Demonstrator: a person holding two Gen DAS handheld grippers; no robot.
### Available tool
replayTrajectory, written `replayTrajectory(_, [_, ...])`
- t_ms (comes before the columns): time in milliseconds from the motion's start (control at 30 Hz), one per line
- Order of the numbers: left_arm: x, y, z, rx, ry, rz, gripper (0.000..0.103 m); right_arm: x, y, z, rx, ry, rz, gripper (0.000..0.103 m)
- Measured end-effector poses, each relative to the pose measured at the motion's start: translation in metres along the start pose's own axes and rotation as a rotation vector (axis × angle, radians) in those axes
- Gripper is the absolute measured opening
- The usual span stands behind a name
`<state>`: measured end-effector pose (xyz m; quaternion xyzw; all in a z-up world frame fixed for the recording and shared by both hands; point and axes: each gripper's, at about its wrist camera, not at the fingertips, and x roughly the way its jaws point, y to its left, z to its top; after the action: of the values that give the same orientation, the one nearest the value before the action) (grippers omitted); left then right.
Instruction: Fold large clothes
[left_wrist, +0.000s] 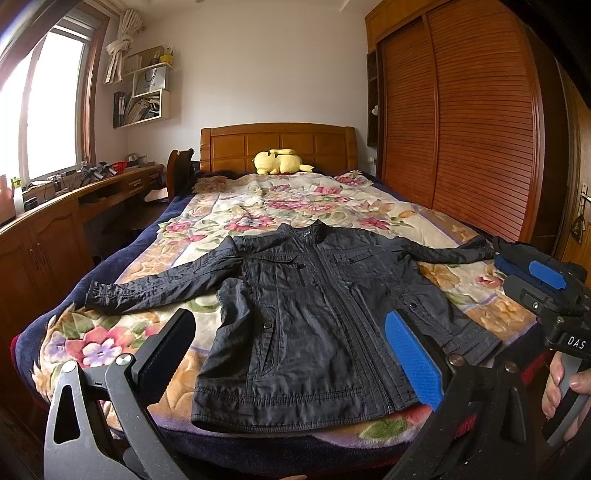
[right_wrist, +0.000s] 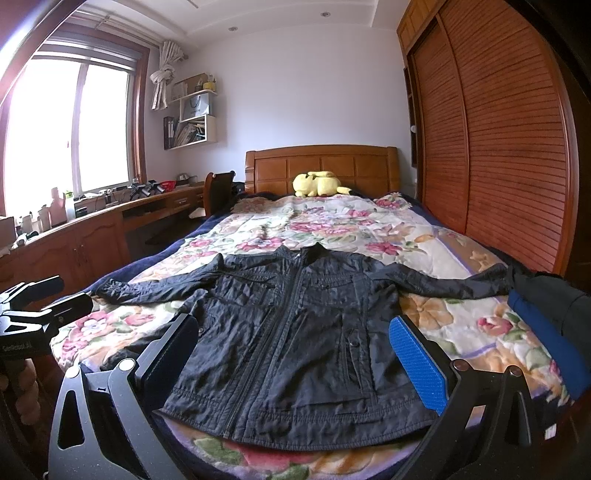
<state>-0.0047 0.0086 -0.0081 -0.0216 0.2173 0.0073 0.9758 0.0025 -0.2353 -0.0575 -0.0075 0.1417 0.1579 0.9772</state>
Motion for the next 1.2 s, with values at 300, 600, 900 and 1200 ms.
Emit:
replayTrajectory(300, [-0.001,-0.001,0.000,0.003,0.000,0.002,0.103,0.000,0.000,0.000,0.009,-0.003,0.006,0.103])
replayTrajectory(600, [-0.001,-0.001,0.001,0.004,0.000,0.002,0.103,0.001,-0.001,0.000,0.011,-0.005,0.007,0.103])
replayTrajectory(900, [-0.001,0.002,0.000,0.004,0.002,0.005,0.103,0.003,0.000,0.001,0.011,-0.005,0.014,0.103])
replayTrajectory(1200, [0.012,0.033,-0.013,-0.029,0.029,0.034,0.103,0.026,0.009,-0.003,-0.021,0.025,0.062,0.103])
